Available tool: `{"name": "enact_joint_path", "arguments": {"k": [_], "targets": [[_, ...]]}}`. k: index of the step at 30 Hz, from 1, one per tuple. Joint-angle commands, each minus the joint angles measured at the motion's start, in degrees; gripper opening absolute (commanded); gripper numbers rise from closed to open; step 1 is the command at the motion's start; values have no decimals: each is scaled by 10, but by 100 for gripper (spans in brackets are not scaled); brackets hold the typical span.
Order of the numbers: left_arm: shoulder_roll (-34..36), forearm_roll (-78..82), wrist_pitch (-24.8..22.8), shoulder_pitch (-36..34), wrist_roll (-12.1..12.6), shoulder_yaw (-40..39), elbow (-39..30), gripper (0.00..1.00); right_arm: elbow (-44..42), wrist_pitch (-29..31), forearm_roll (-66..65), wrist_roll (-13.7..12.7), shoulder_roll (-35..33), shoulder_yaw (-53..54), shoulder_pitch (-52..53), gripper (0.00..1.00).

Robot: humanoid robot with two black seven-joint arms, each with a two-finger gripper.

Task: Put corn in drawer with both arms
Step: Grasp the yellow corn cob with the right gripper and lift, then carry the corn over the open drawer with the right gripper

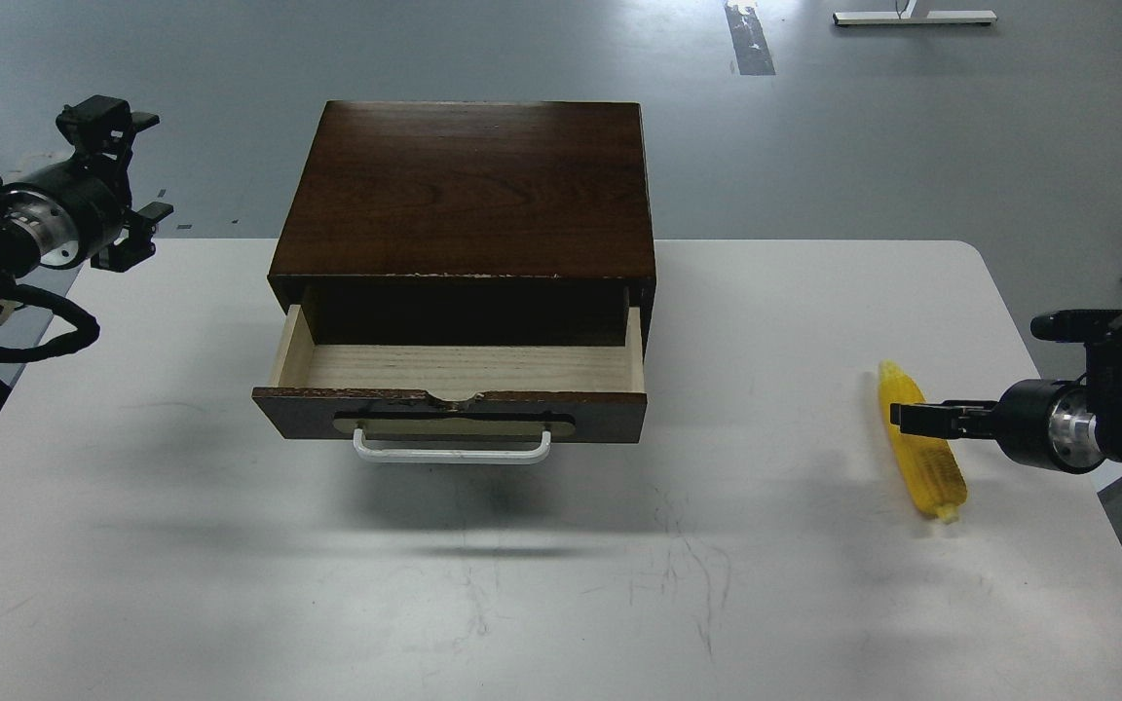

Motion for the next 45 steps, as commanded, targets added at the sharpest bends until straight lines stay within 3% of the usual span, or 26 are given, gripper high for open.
{"name": "enact_joint_path", "arguments": {"k": [1, 5, 6, 9, 11, 12, 14, 16, 27, 29, 30, 32, 36, 41, 45], "targets": [[0, 4, 0, 9, 0, 1, -1, 98, -11, 0, 0, -1, 5, -11, -3, 93], [1, 6, 0, 10, -1, 1, -1, 98, -25, -1, 0, -1, 23, -21, -1, 83], [1, 6, 0, 11, -1, 1, -1, 98, -26, -1, 0, -1, 26, -25, -2, 66], [1, 7, 0, 15, -1, 2, -1, 98, -33, -1, 0, -1, 29, -31, -1, 56], [1, 7, 0, 15, -1, 2, -1, 98, -36, -2, 0, -1, 33, -31, -1, 39], [2, 7, 0, 15, -1, 2, -1, 98, -41, -3, 0, -1, 37, -32, 0, 25], [2, 7, 0, 17, -1, 2, -1, 98, -46, -16, 0, -1, 45, -33, 0, 17], [1, 6, 0, 17, -1, 2, -1, 98, -51, -44, 0, -1, 46, -43, 0, 2], [-4, 7, 0, 17, -7, -1, -1, 98, -3, -157, -18, 14, 34, -63, 112, 0], [-4, 7, -1, 16, -25, 0, -1, 98, 24, -171, -77, 42, 26, -74, 176, 0], [-4, 7, -1, 16, -26, 0, -1, 98, 25, -171, -77, 42, 26, -74, 177, 0], [-3, 7, -1, 16, -29, 1, -1, 98, 60, -179, -135, 72, 27, -95, 238, 0], [-1, 7, -1, 16, -30, 1, -1, 98, 98, -182, -179, 91, 40, -123, 298, 0], [1, 7, 0, 15, -31, 0, -1, 98, 115, -183, -285, 141, 140, -154, 367, 0], [2, 7, -1, 15, -31, 0, -1, 98, 114, -183, -311, 154, 197, -174, 400, 0]]}}
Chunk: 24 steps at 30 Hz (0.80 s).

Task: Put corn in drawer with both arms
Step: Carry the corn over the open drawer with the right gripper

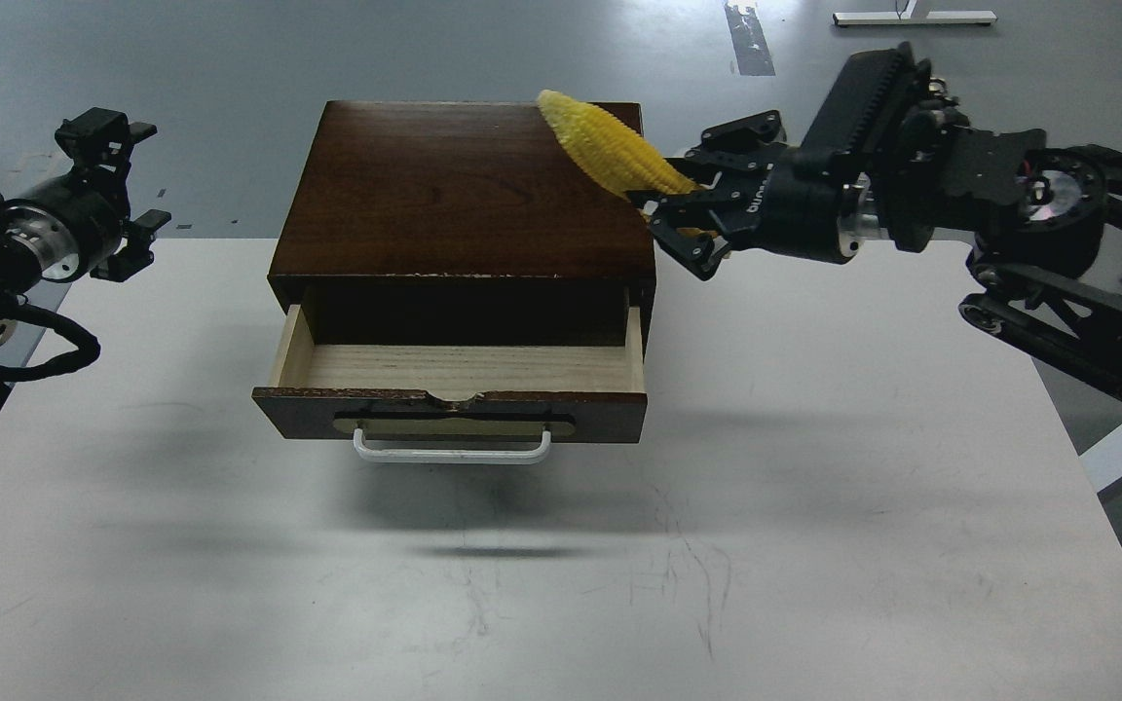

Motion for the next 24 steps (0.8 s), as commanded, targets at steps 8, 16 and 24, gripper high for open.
{"name": "enact_joint_path", "arguments": {"k": [8, 16, 24], "targets": [[12, 0, 0, 0, 0, -1, 0, 98, -6, -16, -34, 12, 118, -95, 78, 0], [21, 0, 0, 0, 0, -1, 0, 98, -43, -16, -37, 13, 137, -114, 69, 0], [25, -1, -3, 0, -1, -1, -1, 98, -56, -16, -34, 12, 145, -122, 63, 15]]}}
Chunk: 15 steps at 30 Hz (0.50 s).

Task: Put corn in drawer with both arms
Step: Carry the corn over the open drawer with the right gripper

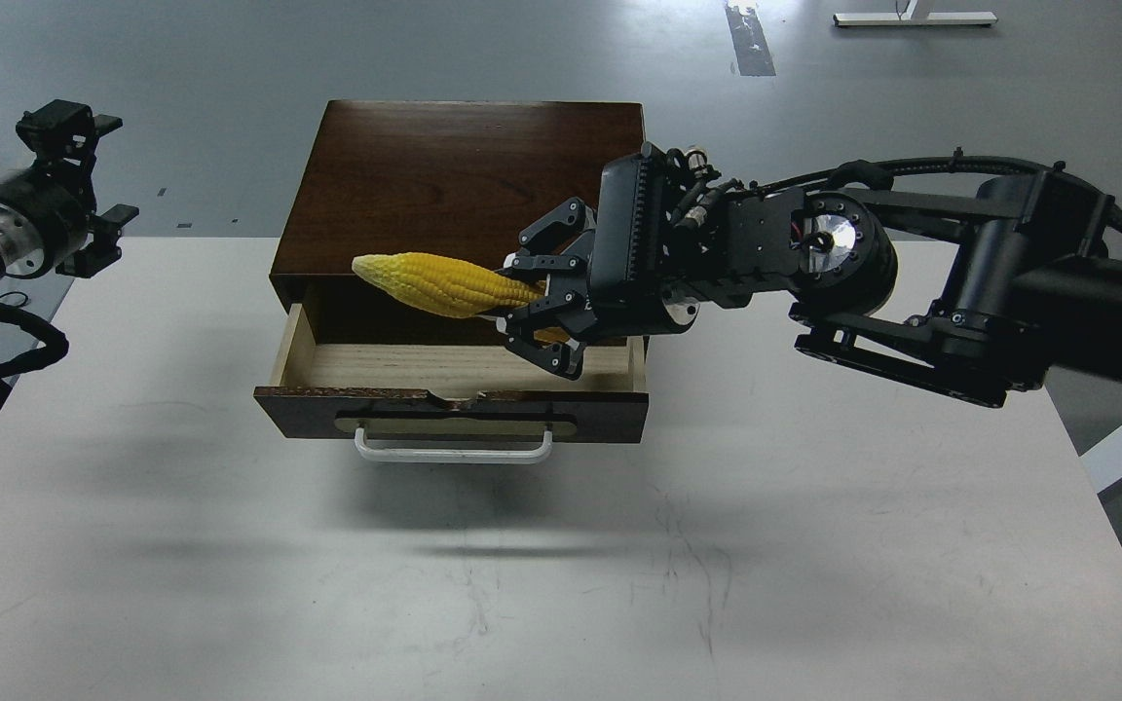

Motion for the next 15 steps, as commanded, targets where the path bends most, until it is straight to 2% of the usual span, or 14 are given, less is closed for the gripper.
{"name": "enact_joint_path", "arguments": {"k": [1, 3, 4, 8, 15], "targets": [[1, 0, -5, 0, -1, 0, 0, 98, -4, 0, 3, 0, 1, -1, -1, 19], [1, 0, -11, 0, -5, 0, 0, 98, -5, 0, 3, 0, 7, -1, -5, 34], [2, 0, -11, 0, -6, 0, 0, 98, -6, 0, 3, -1, 8, -1, -5, 37], [4, -1, -11, 0, -7, -1, 0, 98, -7, 0, 6, -3, 11, 0, -5, 96], [3, -2, -11, 0, -7, -1, 0, 98, -7, 2, 9, -18, 11, 1, -4, 100]]}}
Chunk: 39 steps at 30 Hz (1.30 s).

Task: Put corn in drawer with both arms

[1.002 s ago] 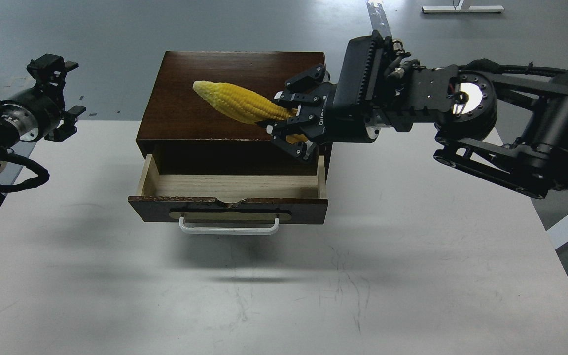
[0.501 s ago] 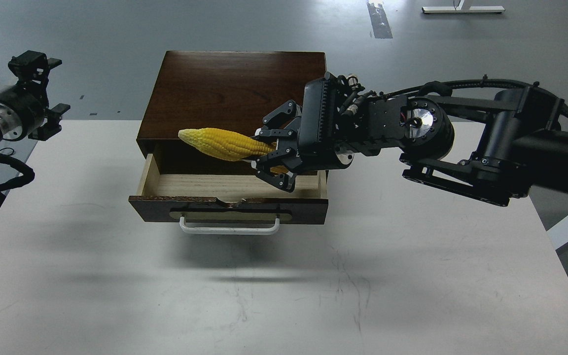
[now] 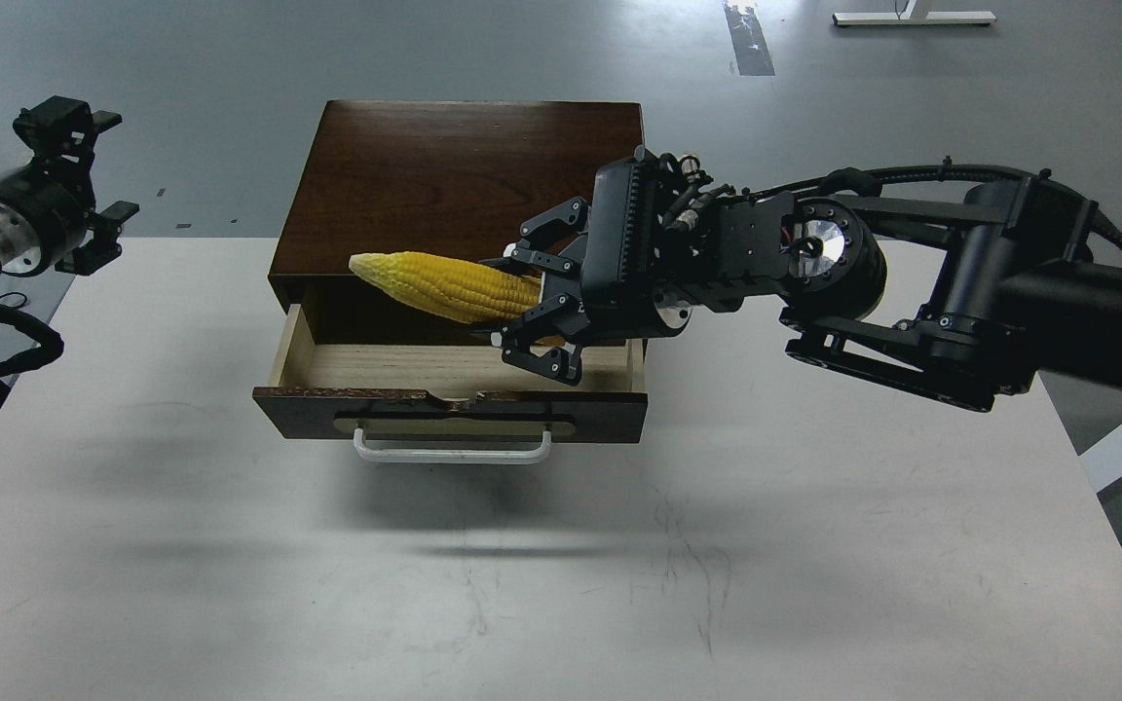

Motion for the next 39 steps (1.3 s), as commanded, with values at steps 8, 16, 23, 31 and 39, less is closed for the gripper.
{"name": "enact_joint_path", "arguments": {"k": [8, 16, 23, 31, 39], "targets": [[-1, 0, 0, 0, 0, 0, 0, 98, 0, 0, 2, -6, 0, 6, -3, 100], [0, -1, 0, -1, 0, 0, 0, 98, 0, -28, 95, -12, 24, 78, -5, 100], [0, -4, -2, 0, 0, 0, 0, 98, -15, -24, 340, -91, 13, 211, -5, 100], [0, -4, -10, 0, 0, -1, 0, 98, -105, -21, 696, -127, -93, 255, -35, 100], [-1, -5, -10, 0, -1, -1, 0, 98, -216, -19, 947, -143, -157, 254, -110, 100]]}}
